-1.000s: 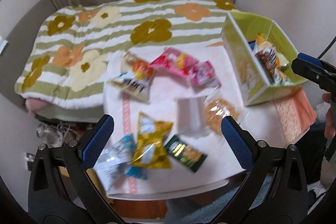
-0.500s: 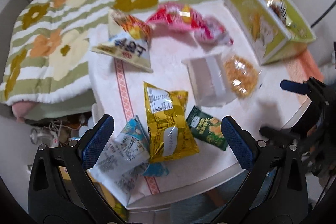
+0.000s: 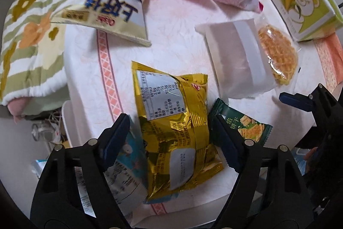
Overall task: Organize snacks
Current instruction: 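Grasp the gold bag with the left tool while the right tool grasps the green cracker packet, then carry the gold bag and green packet over the box and open both tools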
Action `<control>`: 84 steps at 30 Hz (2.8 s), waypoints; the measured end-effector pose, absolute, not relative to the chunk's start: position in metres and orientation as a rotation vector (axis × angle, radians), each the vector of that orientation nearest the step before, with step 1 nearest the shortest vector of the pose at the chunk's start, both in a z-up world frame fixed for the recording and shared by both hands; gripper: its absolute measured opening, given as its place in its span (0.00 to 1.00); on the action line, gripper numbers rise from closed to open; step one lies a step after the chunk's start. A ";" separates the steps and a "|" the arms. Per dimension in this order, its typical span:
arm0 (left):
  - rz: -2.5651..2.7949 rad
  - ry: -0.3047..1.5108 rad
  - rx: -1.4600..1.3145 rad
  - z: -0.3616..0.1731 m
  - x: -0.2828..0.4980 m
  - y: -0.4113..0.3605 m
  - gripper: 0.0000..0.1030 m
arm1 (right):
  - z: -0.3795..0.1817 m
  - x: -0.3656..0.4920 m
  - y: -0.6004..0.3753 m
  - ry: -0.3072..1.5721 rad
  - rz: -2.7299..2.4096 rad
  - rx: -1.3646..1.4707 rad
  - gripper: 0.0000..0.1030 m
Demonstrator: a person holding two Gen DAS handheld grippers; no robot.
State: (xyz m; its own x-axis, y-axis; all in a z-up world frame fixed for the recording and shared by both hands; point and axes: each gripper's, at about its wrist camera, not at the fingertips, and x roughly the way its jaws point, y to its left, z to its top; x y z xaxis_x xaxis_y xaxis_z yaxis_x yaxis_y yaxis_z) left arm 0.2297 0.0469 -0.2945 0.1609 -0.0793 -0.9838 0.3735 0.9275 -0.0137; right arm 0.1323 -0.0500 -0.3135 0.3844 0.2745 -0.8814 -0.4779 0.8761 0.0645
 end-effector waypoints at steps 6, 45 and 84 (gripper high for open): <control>-0.333 1.414 0.264 -0.308 0.228 0.041 0.59 | -0.318 0.135 -0.046 1.053 0.530 -0.232 0.93; -0.283 1.192 0.098 -0.199 0.211 0.084 0.52 | -0.240 0.131 -0.030 0.872 0.504 -0.232 0.39; -0.523 1.023 0.054 -0.110 0.355 -0.260 0.52 | -0.106 0.247 -0.384 0.799 0.098 0.116 0.39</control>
State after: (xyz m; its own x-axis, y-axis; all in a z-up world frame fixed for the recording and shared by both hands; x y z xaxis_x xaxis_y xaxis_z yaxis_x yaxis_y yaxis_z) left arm 0.3554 -0.2605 -0.1104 0.4093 -0.3904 -0.8246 0.4401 0.8762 -0.1964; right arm 0.2467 -0.3838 -0.1057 0.6935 0.1316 -0.7083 -0.0443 0.9891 0.1404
